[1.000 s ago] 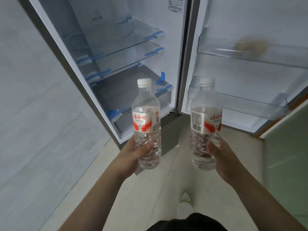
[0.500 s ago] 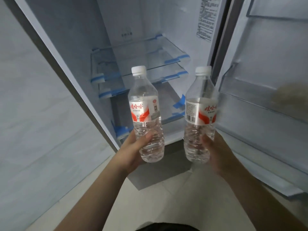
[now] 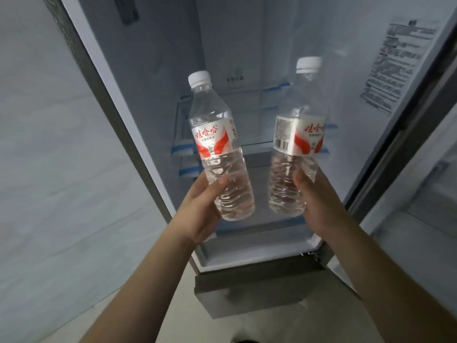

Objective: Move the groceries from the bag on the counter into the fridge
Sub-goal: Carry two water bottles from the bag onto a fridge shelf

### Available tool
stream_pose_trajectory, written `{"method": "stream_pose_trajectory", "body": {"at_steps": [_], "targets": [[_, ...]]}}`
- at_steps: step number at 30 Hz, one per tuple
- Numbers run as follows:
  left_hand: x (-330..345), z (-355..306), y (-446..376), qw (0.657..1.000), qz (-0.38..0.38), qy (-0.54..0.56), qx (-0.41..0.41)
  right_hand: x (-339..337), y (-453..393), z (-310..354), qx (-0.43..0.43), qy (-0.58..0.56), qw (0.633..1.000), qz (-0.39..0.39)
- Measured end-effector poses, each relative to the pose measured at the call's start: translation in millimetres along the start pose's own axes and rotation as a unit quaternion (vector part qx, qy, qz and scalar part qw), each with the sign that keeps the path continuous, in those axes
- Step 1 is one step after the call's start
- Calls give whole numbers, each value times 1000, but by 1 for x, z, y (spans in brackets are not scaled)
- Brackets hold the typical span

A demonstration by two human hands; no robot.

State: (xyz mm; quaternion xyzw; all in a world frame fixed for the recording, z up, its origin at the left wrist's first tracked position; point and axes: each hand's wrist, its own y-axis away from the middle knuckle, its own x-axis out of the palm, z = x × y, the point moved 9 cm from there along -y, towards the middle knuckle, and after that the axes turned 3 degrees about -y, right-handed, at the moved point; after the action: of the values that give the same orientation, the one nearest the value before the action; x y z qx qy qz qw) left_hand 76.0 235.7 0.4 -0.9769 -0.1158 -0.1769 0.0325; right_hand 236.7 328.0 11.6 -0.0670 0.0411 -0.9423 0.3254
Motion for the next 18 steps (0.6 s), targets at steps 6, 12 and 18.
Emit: {"method": "stream_pose_trajectory", "body": {"at_steps": [6,12,18], "targets": [[-17,-45,-51,991,-25,-112,76,4,-68,14,-14,-13,999,-44],[-26,-65,-103,978,-65,-166,112,-1,-125,13,-21,12,998,-51],[-27,-64,-147,970,-106,-182,124,-5,-165,13,-56,75,995,-19]]}}
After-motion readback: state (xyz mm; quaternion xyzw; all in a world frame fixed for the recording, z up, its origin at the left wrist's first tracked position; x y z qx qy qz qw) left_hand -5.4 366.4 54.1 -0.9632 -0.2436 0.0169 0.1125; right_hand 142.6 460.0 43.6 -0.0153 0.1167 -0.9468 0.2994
